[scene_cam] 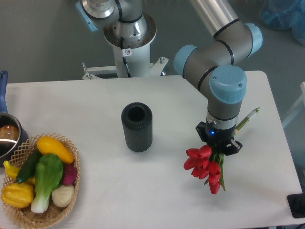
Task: Insert the flowers into the vase
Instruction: 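Lift the held red tulip bunch with the gripper, swinging it upward, then carry the tulip bunch toward the black vase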
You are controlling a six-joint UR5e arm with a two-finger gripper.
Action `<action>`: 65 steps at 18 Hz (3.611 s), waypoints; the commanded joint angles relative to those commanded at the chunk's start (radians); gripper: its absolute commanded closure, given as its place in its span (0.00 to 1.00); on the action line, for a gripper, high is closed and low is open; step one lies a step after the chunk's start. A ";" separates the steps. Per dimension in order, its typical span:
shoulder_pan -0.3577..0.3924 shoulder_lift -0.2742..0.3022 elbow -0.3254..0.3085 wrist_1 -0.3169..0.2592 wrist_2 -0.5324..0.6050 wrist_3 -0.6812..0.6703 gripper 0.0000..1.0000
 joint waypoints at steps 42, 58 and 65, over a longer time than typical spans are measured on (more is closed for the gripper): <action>0.024 0.077 -0.032 0.158 -0.673 -0.328 0.70; 0.110 0.075 -0.049 0.187 -1.138 -0.282 0.62; 0.144 0.078 -0.098 0.190 -1.313 -0.259 0.62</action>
